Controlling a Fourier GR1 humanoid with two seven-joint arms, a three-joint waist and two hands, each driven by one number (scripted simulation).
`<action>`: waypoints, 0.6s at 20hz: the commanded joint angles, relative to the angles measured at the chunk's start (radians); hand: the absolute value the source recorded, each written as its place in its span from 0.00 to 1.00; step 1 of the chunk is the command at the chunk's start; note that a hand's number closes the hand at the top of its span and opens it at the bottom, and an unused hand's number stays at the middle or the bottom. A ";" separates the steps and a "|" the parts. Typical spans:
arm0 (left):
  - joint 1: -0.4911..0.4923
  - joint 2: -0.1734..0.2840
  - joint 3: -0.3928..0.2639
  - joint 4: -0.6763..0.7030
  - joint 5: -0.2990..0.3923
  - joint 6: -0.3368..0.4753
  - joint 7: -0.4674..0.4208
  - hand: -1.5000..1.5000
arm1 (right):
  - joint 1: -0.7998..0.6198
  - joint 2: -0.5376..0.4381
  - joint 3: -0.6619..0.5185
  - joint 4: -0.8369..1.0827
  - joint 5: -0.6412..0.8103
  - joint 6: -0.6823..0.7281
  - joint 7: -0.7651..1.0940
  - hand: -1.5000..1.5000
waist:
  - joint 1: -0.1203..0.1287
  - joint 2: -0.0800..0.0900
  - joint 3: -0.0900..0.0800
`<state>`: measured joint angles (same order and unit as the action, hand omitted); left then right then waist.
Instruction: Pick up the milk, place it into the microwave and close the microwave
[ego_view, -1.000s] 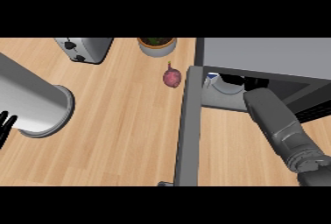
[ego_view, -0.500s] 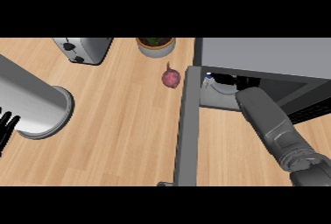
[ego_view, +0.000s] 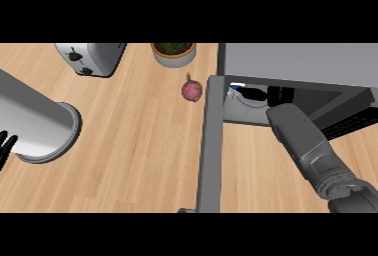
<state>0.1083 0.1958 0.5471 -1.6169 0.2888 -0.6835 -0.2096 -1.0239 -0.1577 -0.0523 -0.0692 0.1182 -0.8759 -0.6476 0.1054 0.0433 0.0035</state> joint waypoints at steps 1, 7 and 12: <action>-0.004 -0.002 0.007 0.001 -0.008 0.006 -0.021 0.00 | 0.029 0.002 -0.029 -0.036 -0.025 0.018 -0.049 0.00 | -0.015 -0.004 0.001; 0.045 -0.017 0.011 -0.046 0.004 0.006 -0.010 0.00 | 0.088 -0.003 -0.050 -0.049 -0.042 0.117 -0.109 0.00 | -0.034 -0.015 0.000; 0.108 -0.048 -0.001 -0.056 -0.012 -0.026 -0.051 0.00 | 0.109 0.031 -0.093 -0.088 -0.089 0.245 -0.169 0.00 | -0.046 -0.023 -0.001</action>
<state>0.1737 0.1465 0.5372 -1.6842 0.2692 -0.6703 -0.2278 -0.9419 -0.1586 -0.1138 -0.1291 0.0628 -0.7102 -0.7620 0.0661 0.0250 0.0034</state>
